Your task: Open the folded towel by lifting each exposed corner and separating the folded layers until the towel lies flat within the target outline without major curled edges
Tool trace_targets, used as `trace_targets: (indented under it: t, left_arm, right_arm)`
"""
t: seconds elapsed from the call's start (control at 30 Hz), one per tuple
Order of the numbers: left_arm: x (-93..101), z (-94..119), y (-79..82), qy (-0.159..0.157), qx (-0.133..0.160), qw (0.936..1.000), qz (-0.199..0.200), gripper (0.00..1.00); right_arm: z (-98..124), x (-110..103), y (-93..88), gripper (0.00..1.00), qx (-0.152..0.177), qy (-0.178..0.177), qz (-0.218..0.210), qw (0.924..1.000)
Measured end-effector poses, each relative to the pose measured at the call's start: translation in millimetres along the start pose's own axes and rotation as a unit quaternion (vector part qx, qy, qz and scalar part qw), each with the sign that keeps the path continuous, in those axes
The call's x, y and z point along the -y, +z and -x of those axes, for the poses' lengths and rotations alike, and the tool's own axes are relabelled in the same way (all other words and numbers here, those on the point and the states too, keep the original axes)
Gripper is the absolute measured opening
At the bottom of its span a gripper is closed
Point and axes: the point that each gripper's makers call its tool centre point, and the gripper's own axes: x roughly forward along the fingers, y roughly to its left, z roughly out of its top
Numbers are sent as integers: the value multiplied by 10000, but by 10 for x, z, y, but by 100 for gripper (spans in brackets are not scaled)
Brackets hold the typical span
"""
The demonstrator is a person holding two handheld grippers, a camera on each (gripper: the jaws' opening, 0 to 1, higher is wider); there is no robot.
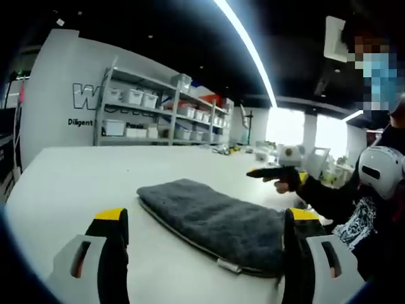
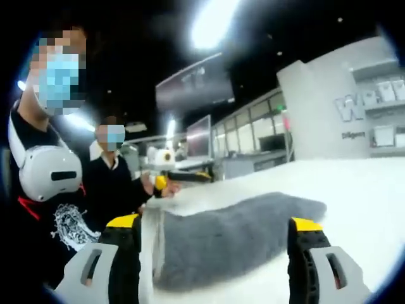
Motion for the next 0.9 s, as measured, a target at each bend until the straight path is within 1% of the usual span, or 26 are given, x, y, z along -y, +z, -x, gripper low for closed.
trace_targets:
  t: [0.1,0.17,0.23,0.27,0.3,0.33,0.43,0.6,0.63,0.67,0.73,0.8,0.83,0.87,0.9]
  left_arm:
    - [-118,-1,31,260,39,9996,112,100]
    - [-254,12,58,599,76,9981,145,100]
    - [-370,30,63,879,33,9961,106,100]
    - [-406,38,74,962,47,9953,65,100]
    - [-438,49,86,1045,61,9945,41,100]
    - [-458,54,93,1094,63,9940,27,100]
    - [-535,82,109,1298,56,9915,-8,100]
    - [-591,110,120,1454,29,9893,-96,100]
    - [-619,124,114,1529,-4,9882,-120,100]
    - [-654,137,104,1623,-53,9866,-172,100]
    - [-754,180,77,1913,-192,9808,-314,100]
    - [-837,219,79,2138,-265,9755,-437,100]
    - [-891,249,92,2294,-268,9719,-455,100]
    - [-937,270,114,2423,-266,9684,-538,100]
    - [-968,289,129,2516,-289,9653,-634,100]
  right_arm:
    - [32,113,68,94,107,-224,-67,9997]
    - [49,167,105,94,163,-357,-67,9992]
    - [88,300,161,97,231,-681,-43,9974]
    - [107,353,202,100,298,-809,-17,9963]
    - [141,412,236,100,337,-960,-6,9948]
    - [186,508,280,100,387,-1188,67,9921]
    - [274,670,324,100,292,-1602,331,9861]
    - [318,739,353,100,275,-1761,314,9835]
    - [324,745,356,100,271,-1779,330,9831]
    - [335,752,359,100,263,-1807,341,9826]
    - [361,775,364,100,248,-1886,367,9810]
    - [457,921,372,100,184,-2344,456,9709]
    - [573,1083,413,100,146,-2891,710,9546]
    - [663,1177,421,100,26,-3243,909,9416]
    - [738,1247,419,100,-133,-3507,1058,9304]
